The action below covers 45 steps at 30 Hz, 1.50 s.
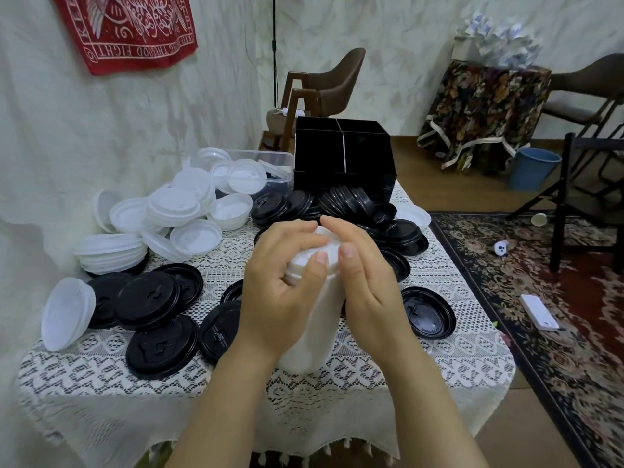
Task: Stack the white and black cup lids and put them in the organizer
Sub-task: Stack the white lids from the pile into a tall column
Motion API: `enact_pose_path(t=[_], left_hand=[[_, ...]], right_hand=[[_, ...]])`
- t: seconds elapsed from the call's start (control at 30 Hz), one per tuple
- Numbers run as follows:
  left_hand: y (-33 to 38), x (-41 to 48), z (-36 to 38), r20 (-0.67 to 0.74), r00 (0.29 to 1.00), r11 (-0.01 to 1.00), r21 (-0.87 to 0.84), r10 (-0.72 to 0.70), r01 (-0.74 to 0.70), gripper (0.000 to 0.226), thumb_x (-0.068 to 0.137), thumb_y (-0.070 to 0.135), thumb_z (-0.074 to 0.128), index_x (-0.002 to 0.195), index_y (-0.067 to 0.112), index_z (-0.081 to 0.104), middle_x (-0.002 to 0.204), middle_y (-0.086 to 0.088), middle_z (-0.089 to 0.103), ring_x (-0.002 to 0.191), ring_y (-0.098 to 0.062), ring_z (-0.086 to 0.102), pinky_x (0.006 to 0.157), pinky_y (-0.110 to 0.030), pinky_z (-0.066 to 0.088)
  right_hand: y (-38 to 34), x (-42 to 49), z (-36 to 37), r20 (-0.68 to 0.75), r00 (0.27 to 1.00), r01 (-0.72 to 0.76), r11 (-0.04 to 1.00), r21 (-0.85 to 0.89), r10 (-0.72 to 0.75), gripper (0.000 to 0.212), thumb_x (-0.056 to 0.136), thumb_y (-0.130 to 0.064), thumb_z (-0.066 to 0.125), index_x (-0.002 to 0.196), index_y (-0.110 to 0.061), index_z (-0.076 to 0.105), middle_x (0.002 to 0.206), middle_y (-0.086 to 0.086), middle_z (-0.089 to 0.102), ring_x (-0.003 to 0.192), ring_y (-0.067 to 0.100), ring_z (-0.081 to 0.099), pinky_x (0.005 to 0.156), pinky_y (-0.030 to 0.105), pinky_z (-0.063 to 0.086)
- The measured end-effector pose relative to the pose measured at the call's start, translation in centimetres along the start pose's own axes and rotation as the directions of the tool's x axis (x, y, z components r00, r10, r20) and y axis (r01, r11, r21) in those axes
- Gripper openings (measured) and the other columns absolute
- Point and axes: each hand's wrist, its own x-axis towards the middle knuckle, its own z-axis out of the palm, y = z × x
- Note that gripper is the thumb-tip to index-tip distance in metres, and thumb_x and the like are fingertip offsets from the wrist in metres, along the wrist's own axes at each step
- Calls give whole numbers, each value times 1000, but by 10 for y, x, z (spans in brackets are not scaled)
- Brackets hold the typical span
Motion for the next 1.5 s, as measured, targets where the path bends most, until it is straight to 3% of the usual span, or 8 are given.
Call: enact_pose_path(t=[0.17, 0.37, 0.57, 0.77, 1.07, 1.23, 1.4, 1.5], left_hand=[[0, -1, 5, -52, 999, 1000, -22, -5, 4, 18, 86, 30, 52, 92, 21, 67, 108, 3, 63, 106, -3, 57, 92, -13, 39], [0, -1, 6, -79, 997, 1000, -27, -8, 6, 16, 87, 31, 52, 91, 24, 66, 107, 3, 64, 105, -2, 58, 91, -12, 40], [0, -1, 7, -86, 996, 1000, -10, -8, 7, 14, 87, 32, 50, 90, 29, 64, 106, -1, 65, 105, 0, 57, 90, -10, 39], [2, 0, 8, -89, 996, 1000, 2, -2, 2, 13, 87, 33, 50, 89, 34, 62, 108, 6, 64, 107, 3, 57, 90, -9, 39], [1, 1, 9, -88, 995, 999, 18, 45, -44, 14, 87, 28, 50, 91, 29, 63, 109, 9, 63, 108, 5, 56, 90, -7, 38], [2, 1, 9, -82, 994, 998, 27, 67, -65, 14, 87, 27, 49, 92, 30, 62, 108, 10, 62, 108, 6, 56, 91, -7, 38], [2, 2, 9, -82, 995, 998, 26, 60, -58, 15, 87, 28, 49, 92, 28, 63, 108, 9, 63, 107, 5, 56, 91, -8, 38], [2, 1, 9, -84, 994, 998, 29, 65, -63, 15, 87, 27, 49, 92, 26, 63, 108, 9, 62, 107, 6, 56, 91, -7, 38]], right_hand=[[16, 13, -25, -51, 996, -83, 978, -192, 75, 47, 98, -47, 30, 136, -28, 51, 135, -17, 52, 129, -4, 43, 108, 20, 33], [67, 30, -68, -19, 973, -201, 803, -560, 231, 43, 103, -32, 42, 144, -21, 44, 145, -4, 47, 136, 15, 38, 112, 36, 33], [104, 55, -113, -58, 938, -271, 618, -738, 342, 45, 103, -31, 40, 146, -16, 40, 149, 4, 40, 138, 26, 33, 108, 40, 32], [140, 78, -135, -45, 866, -356, 550, -756, 499, 50, 105, -35, 36, 152, -19, 31, 160, 7, 23, 145, 29, 22, 115, 43, 23], [158, 89, -141, 58, 792, -396, 584, -708, 608, 53, 103, -27, 25, 155, -19, 22, 163, 3, 16, 149, 22, 12, 121, 44, 14], [152, 94, -136, 46, 807, -440, 650, -619, 589, 43, 98, -17, 33, 132, 1, 52, 139, 18, 51, 132, 33, 42, 107, 38, 33], [158, 95, -142, -48, 840, -428, 606, -671, 540, 43, 96, -4, 39, 137, -1, 51, 147, 13, 44, 134, 31, 41, 110, 37, 33], [161, 94, -145, -82, 887, -371, 596, -712, 454, 45, 91, 3, 45, 134, -5, 56, 140, 13, 48, 127, 31, 47, 107, 38, 38]])
